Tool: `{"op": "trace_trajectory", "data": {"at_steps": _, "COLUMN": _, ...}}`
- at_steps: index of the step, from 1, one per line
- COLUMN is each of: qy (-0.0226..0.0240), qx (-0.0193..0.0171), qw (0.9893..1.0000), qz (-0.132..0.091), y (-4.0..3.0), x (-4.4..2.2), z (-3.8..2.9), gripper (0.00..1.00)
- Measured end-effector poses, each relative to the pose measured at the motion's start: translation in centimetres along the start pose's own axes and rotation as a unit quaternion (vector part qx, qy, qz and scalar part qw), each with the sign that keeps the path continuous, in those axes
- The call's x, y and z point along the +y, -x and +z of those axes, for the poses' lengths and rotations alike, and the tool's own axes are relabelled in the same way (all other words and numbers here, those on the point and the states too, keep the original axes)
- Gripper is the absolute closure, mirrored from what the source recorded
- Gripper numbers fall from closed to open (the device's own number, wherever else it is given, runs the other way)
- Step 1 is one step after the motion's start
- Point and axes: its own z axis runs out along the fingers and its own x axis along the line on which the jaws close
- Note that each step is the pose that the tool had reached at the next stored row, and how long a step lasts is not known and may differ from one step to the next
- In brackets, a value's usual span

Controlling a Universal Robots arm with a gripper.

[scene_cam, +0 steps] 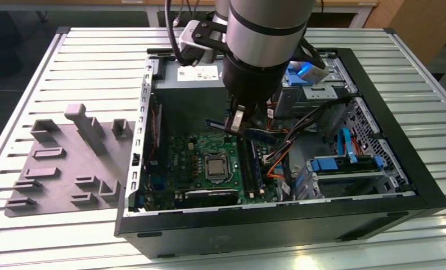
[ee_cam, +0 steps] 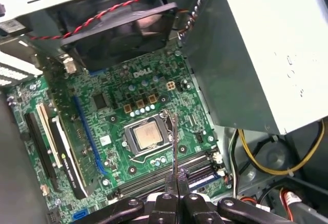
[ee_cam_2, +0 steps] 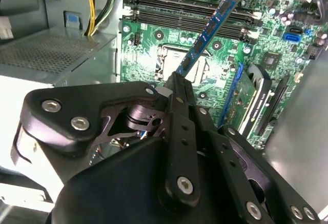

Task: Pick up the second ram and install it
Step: 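Insert the second ram into the second slot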

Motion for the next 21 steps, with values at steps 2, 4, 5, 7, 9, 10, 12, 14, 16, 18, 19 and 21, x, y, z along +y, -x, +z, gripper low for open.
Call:
{"op": "trace_trajectory", "data": {"at_steps": 2, "qy": -0.0011, "qx": -0.0009, "qw": 0.9999, "qz": 0.011, "y": 0.0, "x": 0.0, "z": 0.02, "gripper": 0.88}}
{"op": "trace_trajectory", "data": {"at_steps": 4, "qy": -0.0022, "qx": -0.0014, "qw": 0.9998, "qz": 0.021, "y": 0.0, "x": 0.0, "z": 0.03, "gripper": 0.88}}
{"op": "trace_trajectory", "data": {"at_steps": 5, "qy": -0.0026, "qx": -0.0017, "qw": 0.9997, "qz": 0.025, "y": 0.0, "x": 0.0, "z": 0.04, "gripper": 0.88}}
{"op": "trace_trajectory", "data": {"at_steps": 7, "qy": -0.0036, "qx": -0.0024, "qw": 0.9994, "qz": 0.034, "y": 0.0, "x": 0.0, "z": 0.05, "gripper": 0.88}}
{"op": "trace_trajectory", "data": {"at_steps": 9, "qy": -0.0046, "qx": -0.0031, "qw": 0.999, "qz": 0.044, "y": -0.01, "x": 0.0, "z": 0.06, "gripper": 0.88}}
{"op": "trace_trajectory", "data": {"at_steps": 10, "qy": -0.005, "qx": -0.0034, "qw": 0.9988, "qz": 0.048, "y": -0.01, "x": -0.01, "z": 0.06, "gripper": 0.88}}
{"op": "trace_trajectory", "data": {"at_steps": 12, "qy": -0.0059, "qx": -0.0041, "qw": 0.9984, "qz": 0.056, "y": -0.01, "x": -0.01, "z": 0.08, "gripper": 0.88}}
{"op": "trace_trajectory", "data": {"at_steps": 14, "qy": -0.0066, "qx": -0.0046, "qw": 0.9979, "qz": 0.064, "y": -0.01, "x": -0.01, "z": 0.08, "gripper": 0.88}}
{"op": "trace_trajectory", "data": {"at_steps": 16, "qy": -0.0072, "qx": -0.005, "qw": 0.9975, "qz": 0.07, "y": -0.01, "x": -0.01, "z": 0.09, "gripper": 0.88}}
{"op": "trace_trajectory", "data": {"at_steps": 18, "qy": -0.0076, "qx": -0.0053, "qw": 0.9973, "qz": 0.073, "y": -0.01, "x": -0.01, "z": 0.09, "gripper": 0.88}}
{"op": "trace_trajectory", "data": {"at_steps": 19, "qy": -0.0077, "qx": -0.0054, "qw": 0.9972, "qz": 0.075, "y": -0.01, "x": -0.01, "z": 0.1, "gripper": 0.88}}
{"op": "trace_trajectory", "data": {"at_steps": 21, "qy": -0.0081, "qx": -0.0056, "qw": 0.9969, "qz": 0.078, "y": -0.01, "x": -0.01, "z": 0.1, "gripper": 0.88}}
